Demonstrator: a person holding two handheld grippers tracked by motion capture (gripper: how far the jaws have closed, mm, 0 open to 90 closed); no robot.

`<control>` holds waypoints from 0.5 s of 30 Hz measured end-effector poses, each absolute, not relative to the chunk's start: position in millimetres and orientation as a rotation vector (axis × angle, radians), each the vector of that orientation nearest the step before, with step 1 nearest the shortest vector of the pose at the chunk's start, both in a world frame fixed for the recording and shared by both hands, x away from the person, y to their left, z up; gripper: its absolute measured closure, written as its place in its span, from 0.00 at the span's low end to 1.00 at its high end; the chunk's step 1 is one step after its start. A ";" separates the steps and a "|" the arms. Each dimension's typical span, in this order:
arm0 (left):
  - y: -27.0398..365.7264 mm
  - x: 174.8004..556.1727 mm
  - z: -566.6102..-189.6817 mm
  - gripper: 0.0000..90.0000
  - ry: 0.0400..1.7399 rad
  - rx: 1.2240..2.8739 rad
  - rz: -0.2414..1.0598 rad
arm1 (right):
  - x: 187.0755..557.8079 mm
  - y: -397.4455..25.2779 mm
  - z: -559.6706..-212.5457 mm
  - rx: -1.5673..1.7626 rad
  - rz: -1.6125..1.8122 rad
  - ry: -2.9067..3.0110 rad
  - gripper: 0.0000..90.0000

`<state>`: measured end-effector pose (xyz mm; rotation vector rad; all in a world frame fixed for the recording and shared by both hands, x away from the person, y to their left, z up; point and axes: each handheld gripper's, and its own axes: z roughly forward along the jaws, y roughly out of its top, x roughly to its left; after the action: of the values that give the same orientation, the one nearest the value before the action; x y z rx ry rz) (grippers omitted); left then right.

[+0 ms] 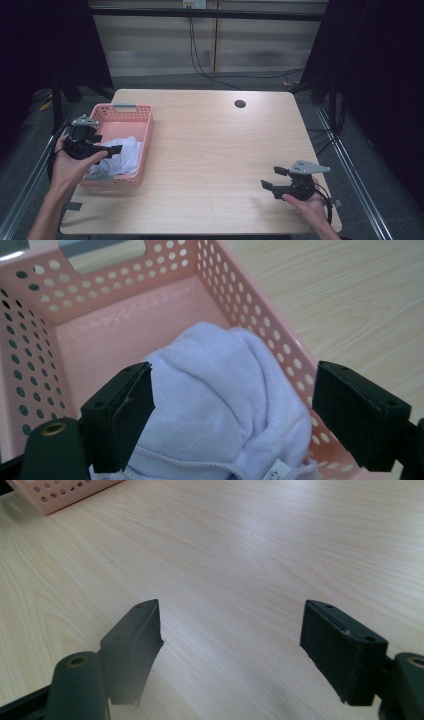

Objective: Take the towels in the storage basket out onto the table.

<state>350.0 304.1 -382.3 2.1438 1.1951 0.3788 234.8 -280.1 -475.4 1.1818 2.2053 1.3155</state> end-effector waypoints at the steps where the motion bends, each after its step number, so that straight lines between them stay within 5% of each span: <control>1: 304.6 352.7 -385.6 0.19 1.210 2.154 0.373 | 235.1 -280.5 -475.3 1.187 1.318 2.205 0.26; 15: 306.2 379.7 -431.5 0.17 1.351 2.276 0.270 | 235.2 -278.7 -476.5 1.159 1.315 2.239 0.26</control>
<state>379.7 306.2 -431.5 2.2756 1.3515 0.2698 235.2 -278.7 -476.5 1.1591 2.2394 1.3145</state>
